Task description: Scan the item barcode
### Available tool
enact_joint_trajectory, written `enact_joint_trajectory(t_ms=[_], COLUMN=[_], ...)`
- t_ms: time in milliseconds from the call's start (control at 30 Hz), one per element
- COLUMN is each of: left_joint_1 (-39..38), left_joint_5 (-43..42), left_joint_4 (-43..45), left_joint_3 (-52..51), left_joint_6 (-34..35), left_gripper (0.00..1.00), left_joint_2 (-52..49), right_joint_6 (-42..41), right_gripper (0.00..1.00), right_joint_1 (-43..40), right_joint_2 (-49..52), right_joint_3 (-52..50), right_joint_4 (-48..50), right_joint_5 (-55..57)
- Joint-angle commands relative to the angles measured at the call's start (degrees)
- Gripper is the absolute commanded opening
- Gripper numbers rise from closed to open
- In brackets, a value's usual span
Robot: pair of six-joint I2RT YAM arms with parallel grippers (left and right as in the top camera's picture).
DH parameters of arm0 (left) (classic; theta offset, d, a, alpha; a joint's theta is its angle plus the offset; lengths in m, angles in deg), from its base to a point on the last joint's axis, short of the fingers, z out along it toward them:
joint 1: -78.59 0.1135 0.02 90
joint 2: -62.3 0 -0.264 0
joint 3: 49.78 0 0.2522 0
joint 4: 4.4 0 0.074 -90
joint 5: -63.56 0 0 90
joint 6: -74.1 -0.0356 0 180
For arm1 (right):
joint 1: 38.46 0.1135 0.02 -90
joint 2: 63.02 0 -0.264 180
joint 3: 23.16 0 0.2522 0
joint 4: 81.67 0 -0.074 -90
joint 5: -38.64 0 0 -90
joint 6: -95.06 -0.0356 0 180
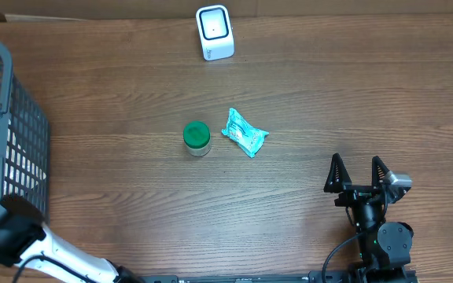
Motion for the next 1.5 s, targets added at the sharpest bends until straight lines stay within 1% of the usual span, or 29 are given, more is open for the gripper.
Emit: enact_joint_trajectory(t_ms=[0,100,167,333,367,467,600,800,933,967,1067,1200,1400,1467], left_joint_1=[0.3,0.3,0.2,0.0,-0.2,-0.8,-1.8,-2.2,-2.2,-2.2,-2.2,-2.1,-2.1,-2.1], left_joint_5=[-0.4,2.3,3.8,6.3,6.8,7.6,12.0,11.9,11.9,11.9,11.9,11.9,10.7,9.5], left_joint_4=[-0.5,-0.5,0.3,5.5,7.6,11.3,16.8,26.7,30.9,32.5,34.1,34.7,33.8,32.5], left_joint_3=[-0.7,-2.0,-5.0,-16.2,-20.0,-25.7,-33.3,-42.5,-47.1,-49.2,-52.2,-53.7,-53.2,-51.8], left_joint_6=[-0.3,-0.3,-0.3,-0.3,-0.6,-2.1,-2.8,-9.1,-9.6,-10.5,-11.0,-10.8,-10.2,-9.9], left_gripper=[0.69,0.69,0.69,0.69,0.69,0.69,0.69,0.75,0.80,0.79,0.73,0.43,0.39,0.23], left_joint_2=[-6.0,-9.0,-10.0,-10.3,-10.3,-10.3,-10.3,-10.3,-10.3,-10.3,-10.3,-10.3,-10.3,-10.3], right_joint_6=[0.2,0.2,0.2,0.2,0.2,0.2,0.2,0.2,0.2,0.2,0.2,0.2,0.2,0.2], right_gripper=[1.00,1.00,1.00,1.00,1.00,1.00,1.00,1.00,1.00,1.00,1.00,1.00,1.00,1.00], right_joint_1=[-0.1,-0.1,-0.1,-0.1,-0.1,-0.1,-0.1,-0.1,-0.1,-0.1,-0.1,-0.1,-0.1,-0.1], right_joint_2=[-0.2,-0.2,-0.2,-0.2,-0.2,-0.2,-0.2,-0.2,-0.2,-0.2,-0.2,-0.2,-0.2,-0.2], right_joint_3=[-0.6,-0.6,-0.6,-0.6,-0.6,-0.6,-0.6,-0.6,-0.6,-0.6,-0.6,-0.6,-0.6,-0.6], right_joint_4=[0.2,0.2,0.2,0.2,0.2,0.2,0.2,0.2,0.2,0.2,0.2,0.2,0.2,0.2], right_joint_5=[0.6,0.6,0.6,0.6,0.6,0.6,0.6,0.6,0.6,0.6,0.6,0.6,0.6,0.6])
